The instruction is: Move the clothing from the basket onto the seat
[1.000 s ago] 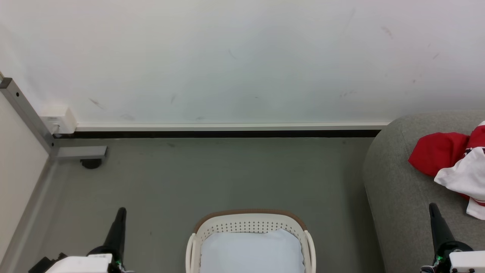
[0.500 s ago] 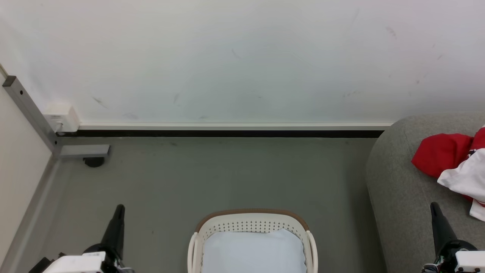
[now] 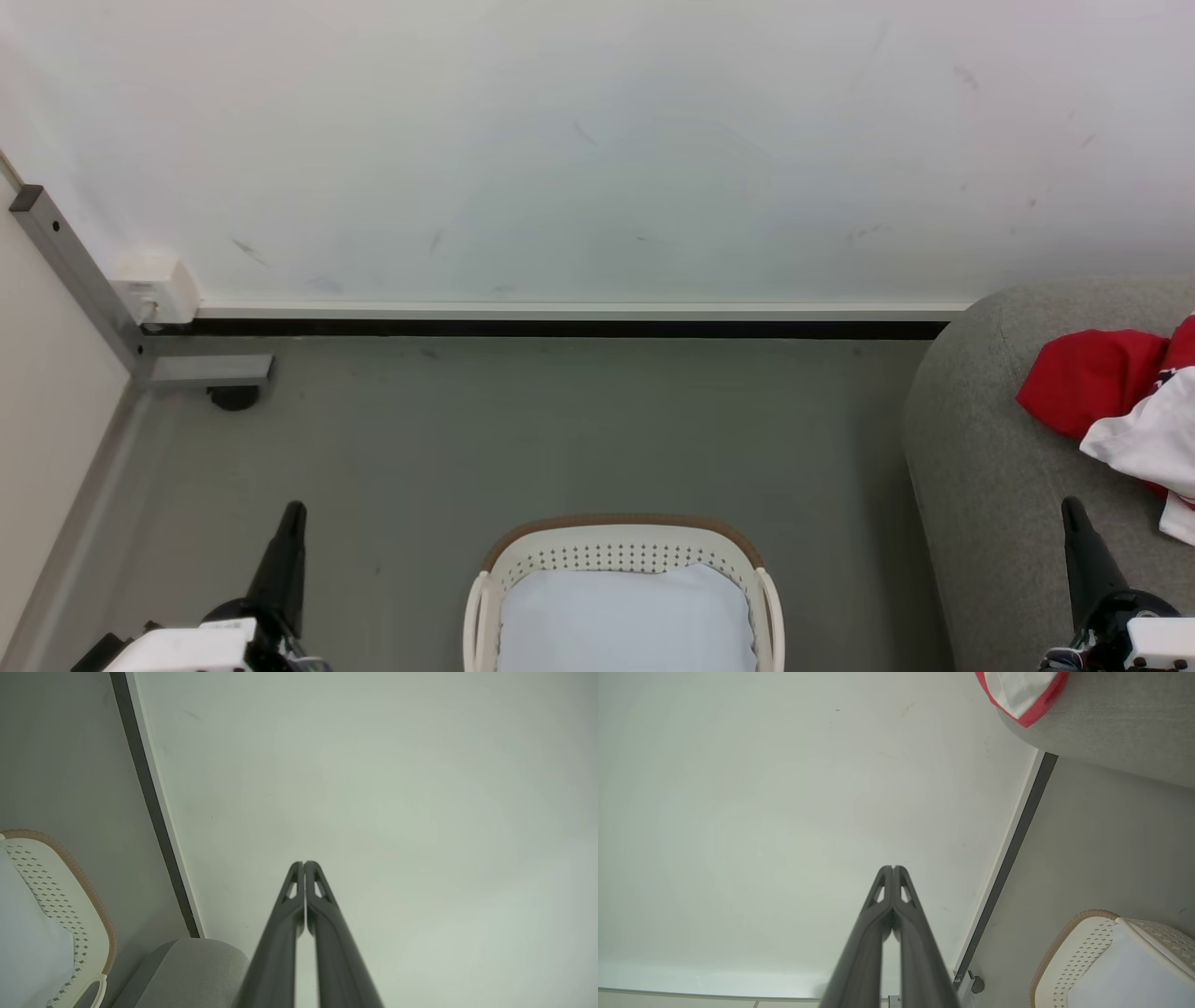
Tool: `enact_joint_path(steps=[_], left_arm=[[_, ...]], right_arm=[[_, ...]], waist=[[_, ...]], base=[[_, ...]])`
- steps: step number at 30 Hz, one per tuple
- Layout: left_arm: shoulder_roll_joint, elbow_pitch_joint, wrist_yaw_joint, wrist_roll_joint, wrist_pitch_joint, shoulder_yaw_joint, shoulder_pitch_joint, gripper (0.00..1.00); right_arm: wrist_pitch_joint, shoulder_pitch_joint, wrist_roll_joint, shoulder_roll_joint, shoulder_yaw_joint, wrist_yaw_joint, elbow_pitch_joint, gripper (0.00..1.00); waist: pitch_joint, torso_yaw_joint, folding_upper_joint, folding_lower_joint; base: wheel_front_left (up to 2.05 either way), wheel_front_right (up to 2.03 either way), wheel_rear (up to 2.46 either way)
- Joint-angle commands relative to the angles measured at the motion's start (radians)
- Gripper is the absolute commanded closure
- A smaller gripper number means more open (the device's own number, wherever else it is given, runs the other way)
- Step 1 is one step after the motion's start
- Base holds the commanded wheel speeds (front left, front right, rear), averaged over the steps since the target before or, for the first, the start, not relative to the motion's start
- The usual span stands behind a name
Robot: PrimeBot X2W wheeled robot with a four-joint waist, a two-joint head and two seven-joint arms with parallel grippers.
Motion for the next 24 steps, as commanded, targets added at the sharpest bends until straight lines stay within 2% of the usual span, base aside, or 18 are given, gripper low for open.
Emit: enact_joint_path(steps=[1,24], left_arm=[[0.008,-0.003,-0.006,-0.011,0.004,0.004,-0.009,1.00],[0.008,-0.003,-0.006,-0.012,0.004,0.004,-0.009,1.00]], right_arm=[[0.002,-0.012,0.002,0.001,-0.004,-0.002,-0.002,1.00],[0.004,-0.012,0.001,0.001,-0.005,-0.002,-0.002,1.00]], waist=[[0.000,0.000,0.0000,0.0000],[0.000,0.000,0.0000,0.0000]], base=[[0.00,0.00,0.00],[0.00,0.00,0.00]])
